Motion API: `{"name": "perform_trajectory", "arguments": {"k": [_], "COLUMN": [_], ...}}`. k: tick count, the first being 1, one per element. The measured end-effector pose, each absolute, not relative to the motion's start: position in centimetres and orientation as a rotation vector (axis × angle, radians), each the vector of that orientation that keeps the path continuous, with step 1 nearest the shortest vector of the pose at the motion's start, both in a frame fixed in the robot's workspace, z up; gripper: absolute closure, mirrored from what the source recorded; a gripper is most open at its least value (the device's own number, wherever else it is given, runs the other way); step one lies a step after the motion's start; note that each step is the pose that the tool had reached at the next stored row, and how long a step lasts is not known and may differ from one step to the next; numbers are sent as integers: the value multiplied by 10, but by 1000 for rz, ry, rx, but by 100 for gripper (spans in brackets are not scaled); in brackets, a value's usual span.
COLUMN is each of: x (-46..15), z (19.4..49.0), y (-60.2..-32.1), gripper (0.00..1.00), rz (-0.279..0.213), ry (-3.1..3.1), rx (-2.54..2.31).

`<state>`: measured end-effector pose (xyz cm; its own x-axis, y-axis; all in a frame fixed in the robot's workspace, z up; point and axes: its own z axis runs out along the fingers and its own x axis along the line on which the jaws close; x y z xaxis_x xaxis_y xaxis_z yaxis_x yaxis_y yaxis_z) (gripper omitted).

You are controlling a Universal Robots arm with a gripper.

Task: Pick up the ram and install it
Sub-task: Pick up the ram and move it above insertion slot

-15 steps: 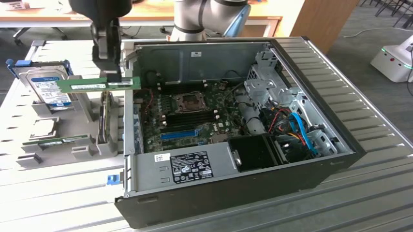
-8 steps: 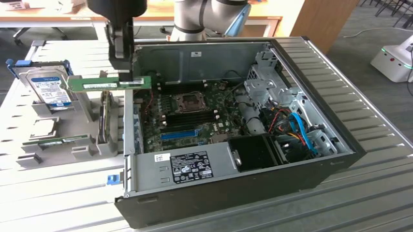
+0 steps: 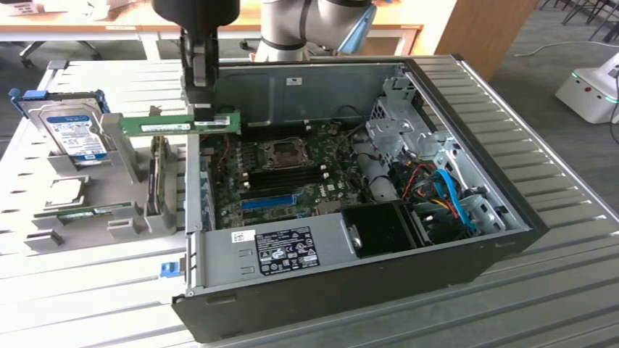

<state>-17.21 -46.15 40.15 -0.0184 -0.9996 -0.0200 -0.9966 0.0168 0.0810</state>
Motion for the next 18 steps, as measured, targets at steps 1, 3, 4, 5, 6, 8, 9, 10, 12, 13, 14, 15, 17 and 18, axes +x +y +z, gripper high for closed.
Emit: {"name": "perform_trajectory", "arguments": {"k": [1, 3, 4, 5, 6, 8, 9, 10, 12, 13, 14, 15, 17, 18], "x": [-170, -164, -161, -158, -155, -150, -147, -144, -138, -135, -133, -132, -131, -131], "z": [401, 401, 401, 401, 401, 401, 401, 401, 401, 401, 401, 401, 401, 401], "y": [-462, -461, -461, -461, -461, -461, -461, -461, -461, -461, -462, -462, -462, -462], "gripper": [89, 89, 89, 89, 89, 89, 89, 89, 89, 89, 89, 89, 89, 89], "rz": [-112, -112, -112, -112, -113, -113, -113, -113, -114, -114, -114, -114, -114, -114], "ry": [-2209, -2209, -2209, -2209, -2208, -2208, -2208, -2208, -2208, -2208, -2208, -2208, -2208, -2208], "rx": [2171, 2170, 2170, 2170, 2170, 2170, 2170, 2169, 2169, 2169, 2169, 2169, 2169, 2169]}}
